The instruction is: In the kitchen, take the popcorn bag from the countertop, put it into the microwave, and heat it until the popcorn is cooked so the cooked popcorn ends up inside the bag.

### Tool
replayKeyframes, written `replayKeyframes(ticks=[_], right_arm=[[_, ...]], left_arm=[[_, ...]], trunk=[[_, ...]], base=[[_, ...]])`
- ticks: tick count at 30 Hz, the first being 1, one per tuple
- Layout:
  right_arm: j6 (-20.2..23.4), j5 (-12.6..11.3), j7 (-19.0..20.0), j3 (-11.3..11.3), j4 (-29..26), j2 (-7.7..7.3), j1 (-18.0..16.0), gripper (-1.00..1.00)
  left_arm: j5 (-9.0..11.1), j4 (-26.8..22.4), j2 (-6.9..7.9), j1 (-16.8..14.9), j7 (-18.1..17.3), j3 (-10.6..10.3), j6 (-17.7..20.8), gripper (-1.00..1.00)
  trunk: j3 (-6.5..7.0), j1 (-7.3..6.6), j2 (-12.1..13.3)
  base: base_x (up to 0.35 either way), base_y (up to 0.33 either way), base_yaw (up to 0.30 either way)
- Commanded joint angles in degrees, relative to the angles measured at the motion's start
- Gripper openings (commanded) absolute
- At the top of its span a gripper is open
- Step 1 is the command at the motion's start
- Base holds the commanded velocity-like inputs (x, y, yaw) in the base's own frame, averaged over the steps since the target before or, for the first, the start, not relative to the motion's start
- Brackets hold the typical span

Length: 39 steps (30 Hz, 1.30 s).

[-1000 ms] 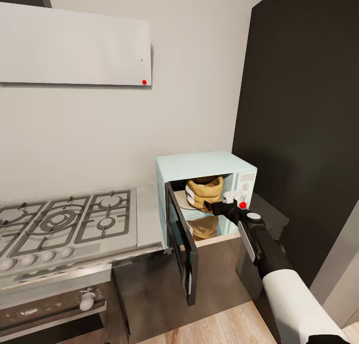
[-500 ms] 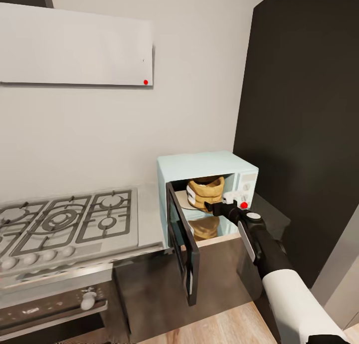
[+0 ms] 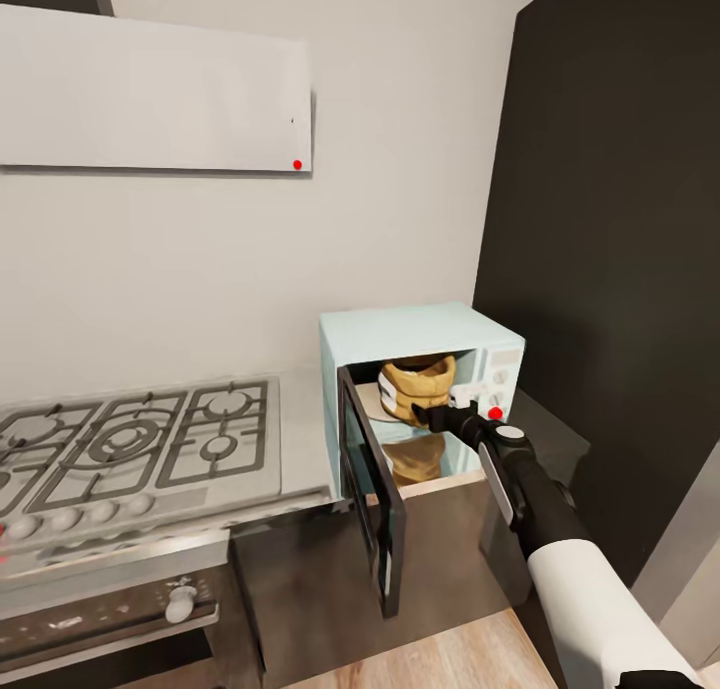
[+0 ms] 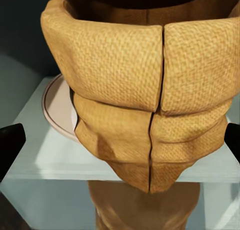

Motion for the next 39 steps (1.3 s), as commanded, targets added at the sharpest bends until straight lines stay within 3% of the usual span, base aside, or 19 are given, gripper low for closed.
replayKeyframes(ticks=[1,34,36,39], right_arm=[[0.3,0.4,0.3,-0.1,-0.1,0.02,0.0,1.0],[0.6,-0.2,1.0,0.2,0.1,0.34,0.0,1.0],[0.6,-0.3,1.6,0.2,0.1,0.47,0.0,1.0],[0.7,-0.3,5.4,0.2,0.2,0.54,0.0,1.0]], left_arm=[[0.0,-0.1,-0.01,0.0,0.0,0.3,-0.1,1.0],[0.0,-0.1,-0.01,0.0,0.0,0.3,-0.1,1.0],[0.0,-0.1,-0.01,0.0,0.0,0.3,-0.1,1.0],[0.0,-0.1,-0.01,0.0,0.0,0.3,-0.1,1.0]], trunk=[[-0.06,0.01,0.0],[-0.06,0.01,0.0],[-0.06,0.01,0.0],[-0.06,0.01,0.0]], base=[[0.104,0.0,0.0],[0.147,0.0,0.0],[0.158,0.0,0.0],[0.158,0.0,0.0]])
